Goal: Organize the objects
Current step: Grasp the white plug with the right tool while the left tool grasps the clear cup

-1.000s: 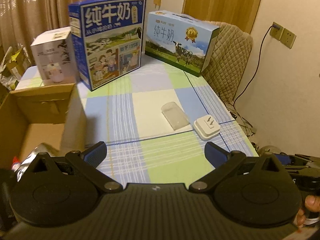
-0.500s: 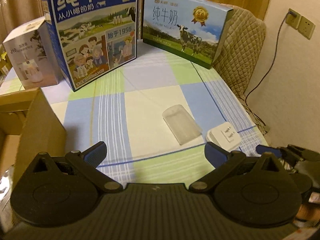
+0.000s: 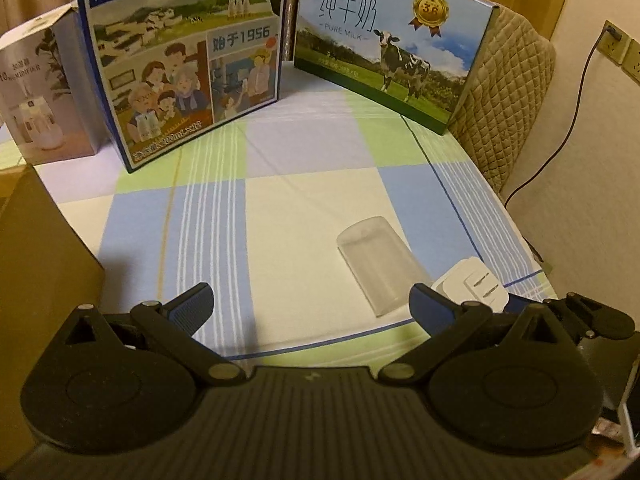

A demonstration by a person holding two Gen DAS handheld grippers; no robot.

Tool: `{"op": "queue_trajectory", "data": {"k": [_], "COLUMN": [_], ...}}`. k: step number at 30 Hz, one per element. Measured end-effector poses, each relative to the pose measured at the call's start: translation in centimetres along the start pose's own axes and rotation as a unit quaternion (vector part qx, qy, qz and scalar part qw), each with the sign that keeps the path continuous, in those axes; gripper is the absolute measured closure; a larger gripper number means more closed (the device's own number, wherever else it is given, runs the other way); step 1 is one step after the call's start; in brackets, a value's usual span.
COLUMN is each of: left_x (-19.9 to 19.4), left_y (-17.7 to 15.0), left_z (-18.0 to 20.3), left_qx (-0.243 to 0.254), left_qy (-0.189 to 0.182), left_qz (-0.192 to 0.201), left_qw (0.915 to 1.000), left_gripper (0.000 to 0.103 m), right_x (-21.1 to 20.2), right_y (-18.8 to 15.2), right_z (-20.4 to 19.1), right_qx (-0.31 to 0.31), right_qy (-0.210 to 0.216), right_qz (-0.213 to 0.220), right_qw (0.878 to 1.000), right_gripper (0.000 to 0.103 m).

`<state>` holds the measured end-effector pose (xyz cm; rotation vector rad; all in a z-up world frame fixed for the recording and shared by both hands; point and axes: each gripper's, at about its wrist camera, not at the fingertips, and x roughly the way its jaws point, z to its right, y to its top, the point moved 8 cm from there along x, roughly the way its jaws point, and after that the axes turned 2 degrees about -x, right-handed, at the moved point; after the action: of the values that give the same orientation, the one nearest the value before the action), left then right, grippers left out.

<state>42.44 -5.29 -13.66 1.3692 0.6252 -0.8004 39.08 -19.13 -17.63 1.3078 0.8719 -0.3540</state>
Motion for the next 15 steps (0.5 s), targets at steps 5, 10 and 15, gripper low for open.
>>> {"op": "queue_trajectory", "data": {"k": [5,10,15], "left_x": [0.9,2.0,3.5], "left_y": [-0.3,-0.7,-0.4], "left_z": [-0.1,0.3,1.9], "left_qx": [-0.004,-0.01,-0.012], "left_qy": [-0.004,-0.015,-0.03], "left_qz": [-0.005,-0.009,-0.005], "left_qw": [1.0,0.9998,0.9995], "left_gripper": [0.001,0.001,0.002], "right_x": [0.7,0.5,-0.3], "right_y": [0.2,0.3,0.4], "right_z": [0.1,0.4,2.7], "right_qx": [-0.008,-0.001,0.033], "right_qy": [0.003,0.001,-0.034], "right_qz": [0.013,0.019,0.032], "right_qw": [1.0,1.0,0.998], "right_gripper": [0.038,0.04,0.04]}}
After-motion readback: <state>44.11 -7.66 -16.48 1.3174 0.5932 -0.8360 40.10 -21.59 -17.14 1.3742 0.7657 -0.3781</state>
